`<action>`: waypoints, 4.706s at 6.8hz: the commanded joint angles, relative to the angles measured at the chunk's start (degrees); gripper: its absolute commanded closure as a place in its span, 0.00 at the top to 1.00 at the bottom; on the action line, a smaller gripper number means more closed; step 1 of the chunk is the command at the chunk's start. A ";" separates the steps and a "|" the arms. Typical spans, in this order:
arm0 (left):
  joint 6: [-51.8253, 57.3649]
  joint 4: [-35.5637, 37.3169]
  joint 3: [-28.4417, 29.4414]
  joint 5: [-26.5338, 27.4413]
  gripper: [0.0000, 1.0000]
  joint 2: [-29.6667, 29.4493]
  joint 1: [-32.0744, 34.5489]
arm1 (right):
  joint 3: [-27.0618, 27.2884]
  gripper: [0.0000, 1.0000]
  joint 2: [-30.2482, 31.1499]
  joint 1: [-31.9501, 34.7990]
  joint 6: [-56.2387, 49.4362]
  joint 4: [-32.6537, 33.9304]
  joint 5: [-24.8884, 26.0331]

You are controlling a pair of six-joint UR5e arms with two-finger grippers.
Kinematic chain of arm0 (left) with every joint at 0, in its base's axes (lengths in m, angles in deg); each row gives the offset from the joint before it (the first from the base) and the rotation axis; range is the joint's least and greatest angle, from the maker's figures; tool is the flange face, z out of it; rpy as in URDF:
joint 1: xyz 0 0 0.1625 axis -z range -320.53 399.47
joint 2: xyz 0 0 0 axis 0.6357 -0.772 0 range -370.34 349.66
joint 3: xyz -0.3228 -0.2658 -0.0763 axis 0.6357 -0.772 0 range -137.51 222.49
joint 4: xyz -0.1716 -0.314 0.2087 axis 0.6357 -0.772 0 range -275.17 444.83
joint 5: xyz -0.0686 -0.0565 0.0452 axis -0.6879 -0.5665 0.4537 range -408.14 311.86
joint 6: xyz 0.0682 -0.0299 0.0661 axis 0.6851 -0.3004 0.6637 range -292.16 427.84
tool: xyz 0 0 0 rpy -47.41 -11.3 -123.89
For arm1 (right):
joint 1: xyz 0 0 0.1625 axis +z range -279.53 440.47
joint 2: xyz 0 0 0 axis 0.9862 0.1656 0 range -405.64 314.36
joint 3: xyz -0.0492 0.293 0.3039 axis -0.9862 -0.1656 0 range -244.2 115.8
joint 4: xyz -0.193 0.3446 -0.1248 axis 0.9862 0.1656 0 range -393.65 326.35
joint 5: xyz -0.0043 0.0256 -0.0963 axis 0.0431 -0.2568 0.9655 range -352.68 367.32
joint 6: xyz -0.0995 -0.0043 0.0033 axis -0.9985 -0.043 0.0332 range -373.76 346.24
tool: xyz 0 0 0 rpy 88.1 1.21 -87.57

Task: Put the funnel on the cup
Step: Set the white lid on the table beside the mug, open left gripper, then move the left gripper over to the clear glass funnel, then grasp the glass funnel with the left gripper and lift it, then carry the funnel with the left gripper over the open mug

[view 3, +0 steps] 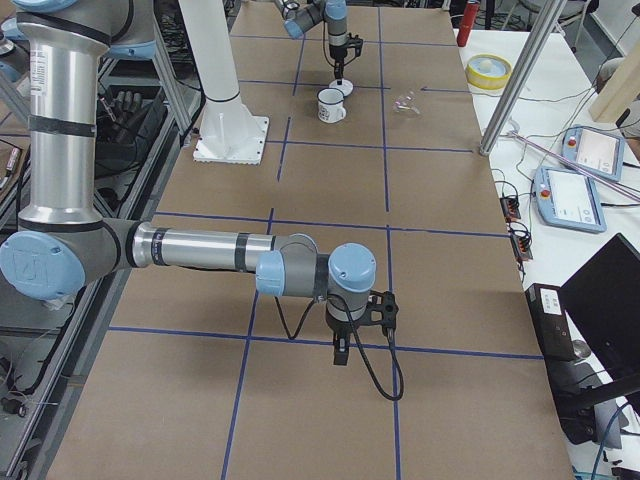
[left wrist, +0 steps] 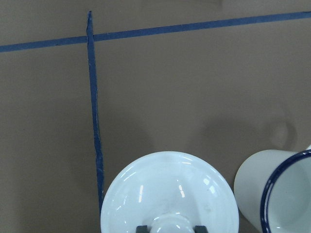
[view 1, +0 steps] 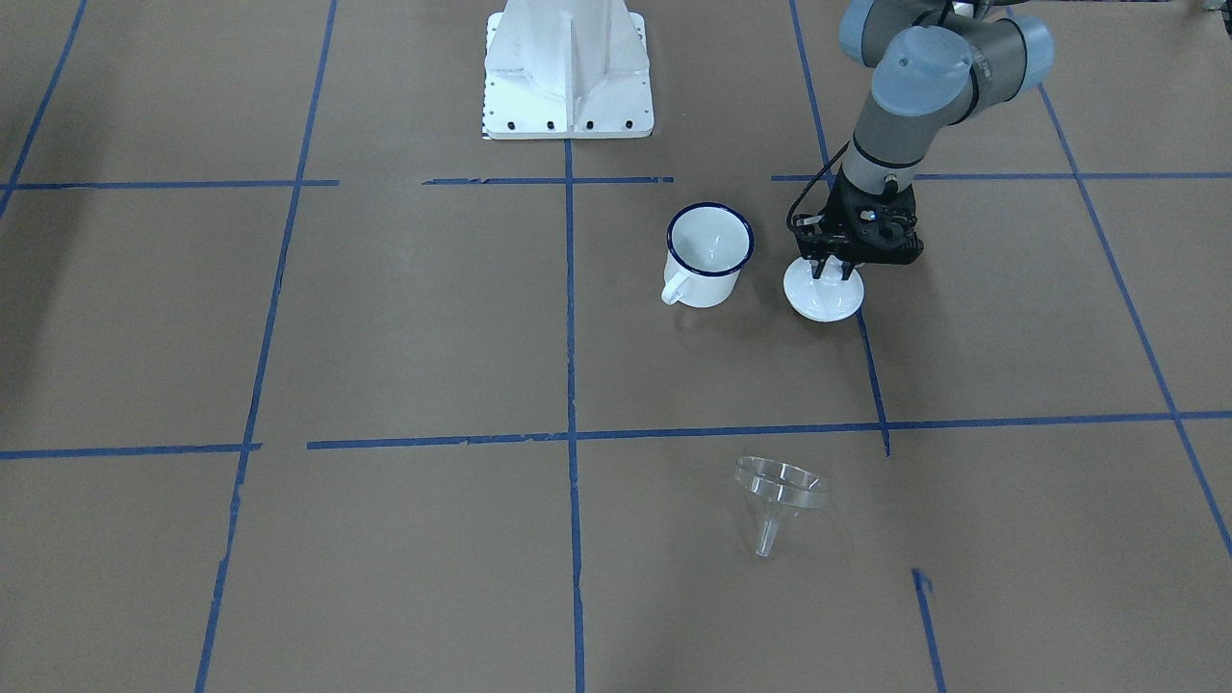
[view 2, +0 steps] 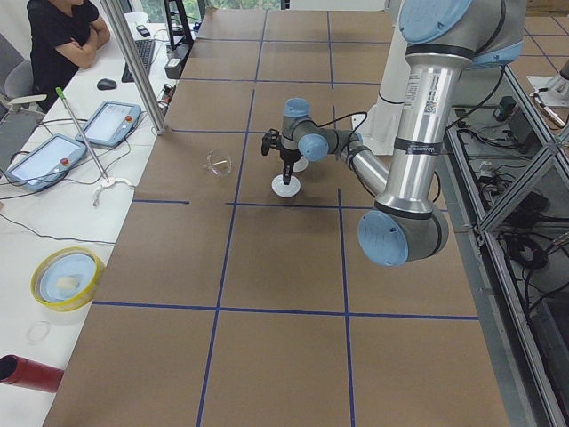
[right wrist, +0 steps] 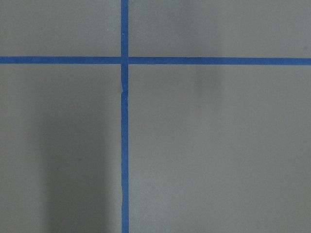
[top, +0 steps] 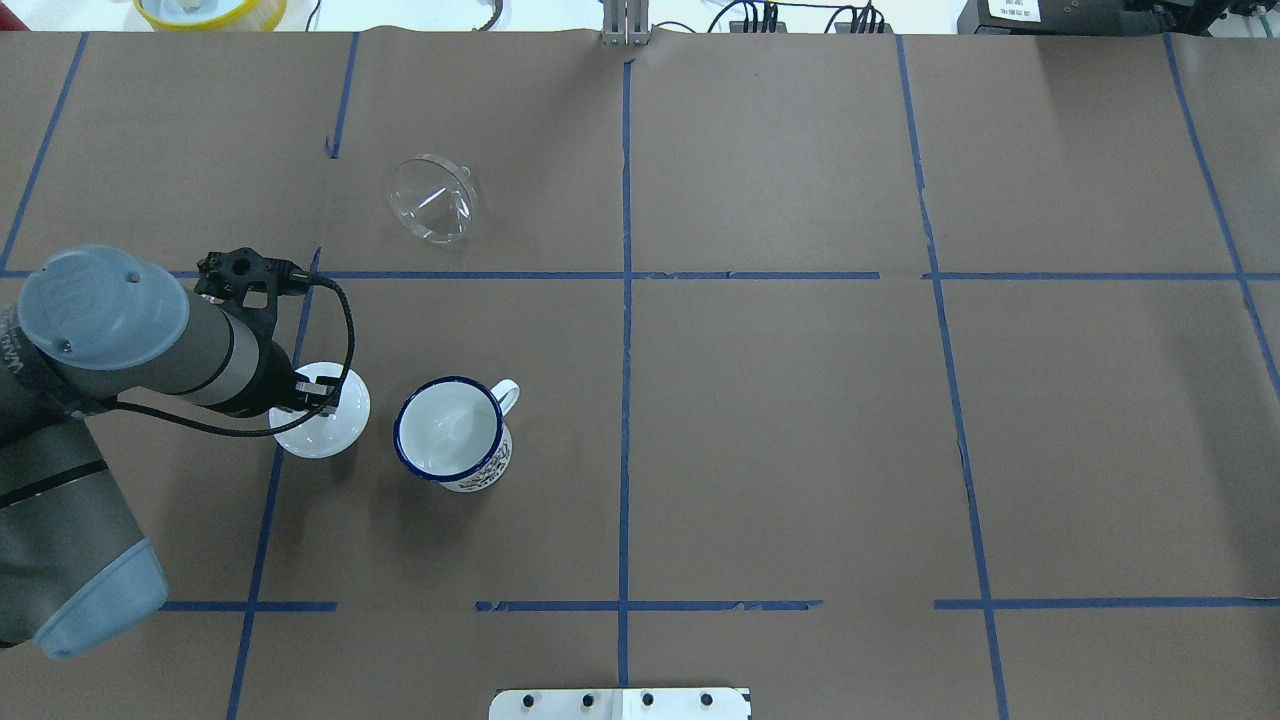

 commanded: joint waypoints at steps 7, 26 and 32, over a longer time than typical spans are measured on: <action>-16.22 -1.38 1.77 -4.08 1.00 -10.90 12.81 | 0.00 1.00 0.00 0.00 0.00 0.00 0.00; -46.07 -9.59 4.26 6.30 0.00 -19.30 11.51 | 0.00 1.00 0.00 0.00 0.00 0.00 0.00; -30.87 33.27 -11.22 -1.80 0.00 -24.46 -1.01 | 0.00 1.00 0.00 0.00 0.00 0.00 0.00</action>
